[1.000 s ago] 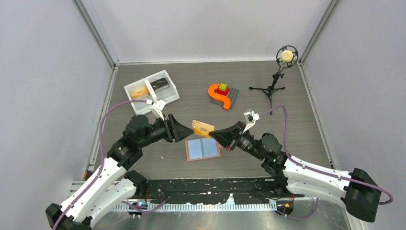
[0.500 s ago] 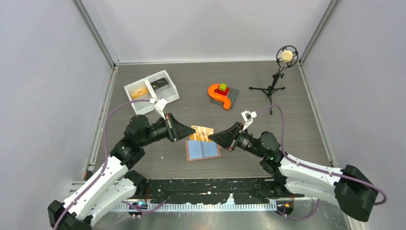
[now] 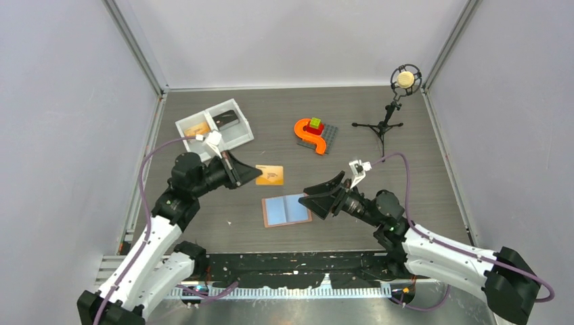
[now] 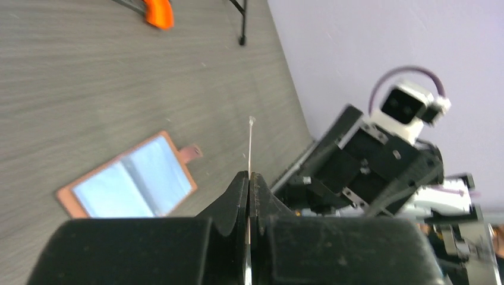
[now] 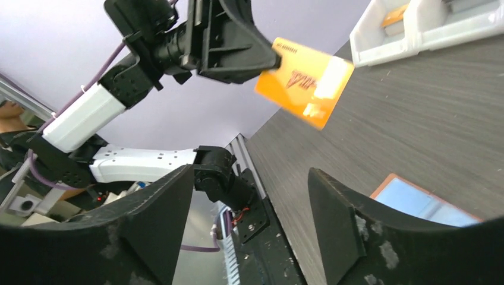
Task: Take the credit cards out of the card holder
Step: Place the credit card in the storage box.
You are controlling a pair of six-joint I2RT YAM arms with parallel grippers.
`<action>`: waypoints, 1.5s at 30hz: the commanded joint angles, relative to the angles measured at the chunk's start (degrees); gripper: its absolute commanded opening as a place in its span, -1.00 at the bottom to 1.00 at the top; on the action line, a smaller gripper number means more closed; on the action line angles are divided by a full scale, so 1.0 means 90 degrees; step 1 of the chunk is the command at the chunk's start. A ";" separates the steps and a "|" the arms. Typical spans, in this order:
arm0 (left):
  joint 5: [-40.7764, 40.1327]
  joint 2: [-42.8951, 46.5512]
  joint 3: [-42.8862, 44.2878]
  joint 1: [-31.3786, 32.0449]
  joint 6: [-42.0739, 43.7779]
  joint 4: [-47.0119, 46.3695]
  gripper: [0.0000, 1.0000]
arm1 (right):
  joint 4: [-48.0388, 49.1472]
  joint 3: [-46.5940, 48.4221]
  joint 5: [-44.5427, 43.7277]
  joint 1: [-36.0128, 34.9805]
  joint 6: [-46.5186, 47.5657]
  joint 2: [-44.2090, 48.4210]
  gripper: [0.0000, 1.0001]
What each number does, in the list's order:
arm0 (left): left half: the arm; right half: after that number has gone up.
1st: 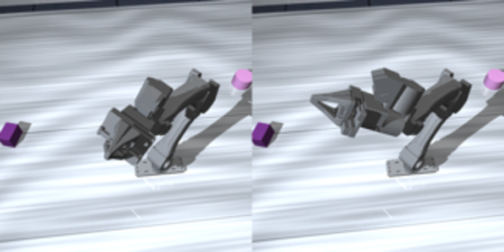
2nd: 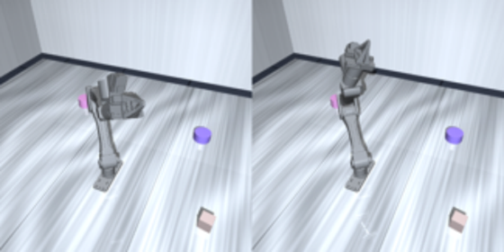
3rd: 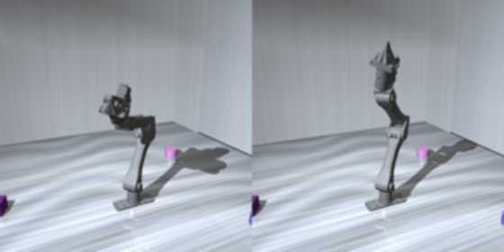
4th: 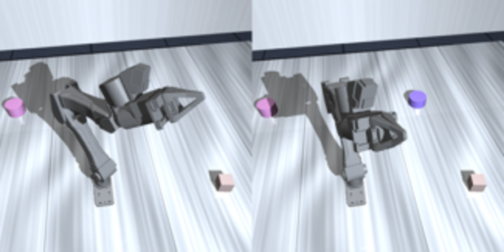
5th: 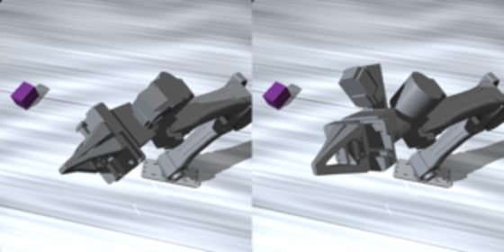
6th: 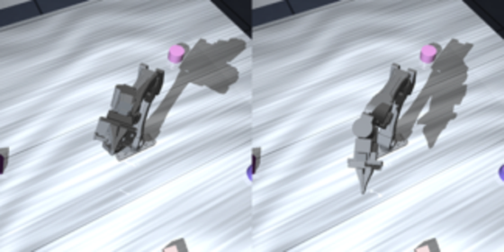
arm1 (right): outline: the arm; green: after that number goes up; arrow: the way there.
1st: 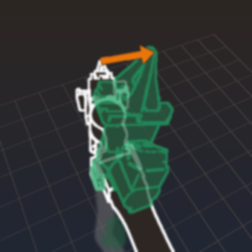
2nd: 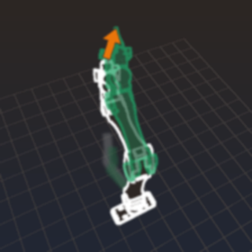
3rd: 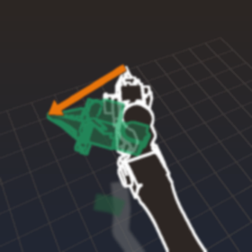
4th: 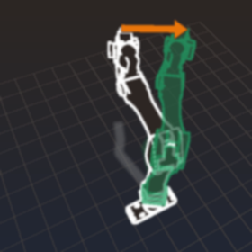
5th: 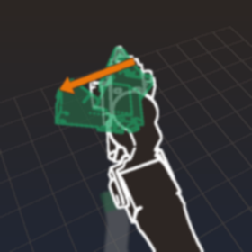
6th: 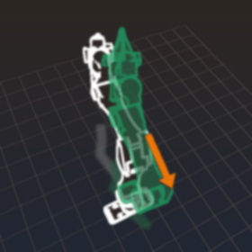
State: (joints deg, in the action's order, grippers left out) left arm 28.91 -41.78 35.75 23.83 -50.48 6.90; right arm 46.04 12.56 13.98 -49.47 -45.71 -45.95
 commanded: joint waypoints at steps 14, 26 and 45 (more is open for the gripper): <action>-0.0327 -0.2354 0.2494 -0.3871 0.1387 0.1381 -1.00 | -0.2613 0.0358 -0.0648 0.0019 0.1234 0.1662 0.91; -0.0640 -0.5235 0.4506 -0.4729 0.1781 0.1612 -1.00 | -0.3035 0.0605 -0.0924 0.0028 0.1758 0.1541 0.91; -0.0748 -0.7441 0.5871 -0.4829 0.1814 0.1596 -1.00 | -0.3016 0.0895 -0.1897 0.0105 0.2241 0.1067 0.91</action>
State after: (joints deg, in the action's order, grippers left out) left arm 22.02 -107.63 86.35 -19.27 -34.06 22.96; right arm 16.64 18.59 1.58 -48.88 -27.44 -36.86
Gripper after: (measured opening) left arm 0.012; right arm 0.955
